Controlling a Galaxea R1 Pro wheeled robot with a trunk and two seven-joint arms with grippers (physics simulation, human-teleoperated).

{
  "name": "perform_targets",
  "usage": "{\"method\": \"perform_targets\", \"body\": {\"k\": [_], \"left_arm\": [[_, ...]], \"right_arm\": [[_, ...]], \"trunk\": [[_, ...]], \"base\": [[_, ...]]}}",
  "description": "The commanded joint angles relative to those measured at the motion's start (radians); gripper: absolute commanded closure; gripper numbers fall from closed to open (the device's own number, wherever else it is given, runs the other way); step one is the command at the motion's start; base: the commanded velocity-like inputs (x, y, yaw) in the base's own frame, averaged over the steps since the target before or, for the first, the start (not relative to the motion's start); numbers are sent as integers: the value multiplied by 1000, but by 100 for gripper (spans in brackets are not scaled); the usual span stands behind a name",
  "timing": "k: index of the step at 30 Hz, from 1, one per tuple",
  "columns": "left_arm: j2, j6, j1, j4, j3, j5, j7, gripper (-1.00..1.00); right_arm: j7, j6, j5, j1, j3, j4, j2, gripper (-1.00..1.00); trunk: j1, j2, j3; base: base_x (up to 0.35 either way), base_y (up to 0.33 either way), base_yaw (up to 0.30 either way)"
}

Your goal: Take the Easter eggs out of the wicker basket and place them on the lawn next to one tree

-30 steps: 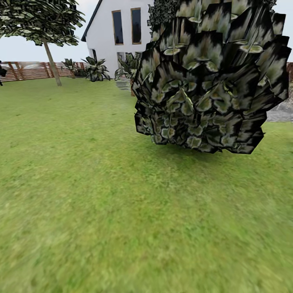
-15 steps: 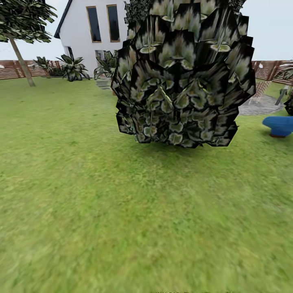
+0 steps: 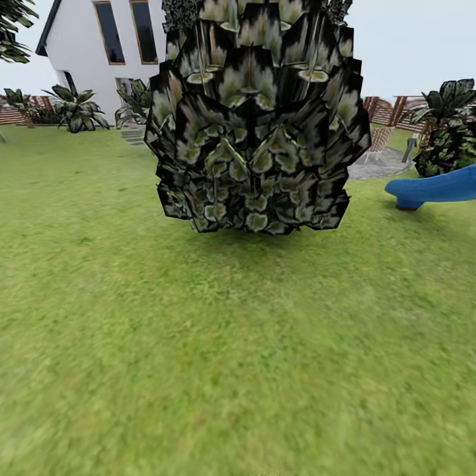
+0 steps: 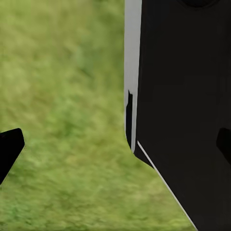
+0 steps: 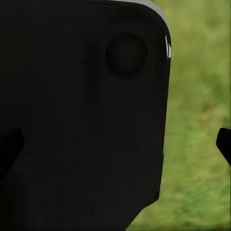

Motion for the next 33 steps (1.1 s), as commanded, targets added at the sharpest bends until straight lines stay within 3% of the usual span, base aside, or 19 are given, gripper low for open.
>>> {"method": "perform_targets", "body": {"k": [1,20,33], "left_arm": [[0,0,0,0,0,-1,0,-100],[0,0,0,0,0,0,0,-100],[0,0,0,0,0,0,0,-100]], "right_arm": [[0,0,0,0,0,0,0,-100],[-1,3,1,0,12,-3,7,-100],[0,3,0,0,12,-3,6,-100]], "trunk": [[0,0,-1],[0,0,-2],[0,0,-2]], "base": [[0,0,-280],[0,0,-47],[0,0,-263]]}}
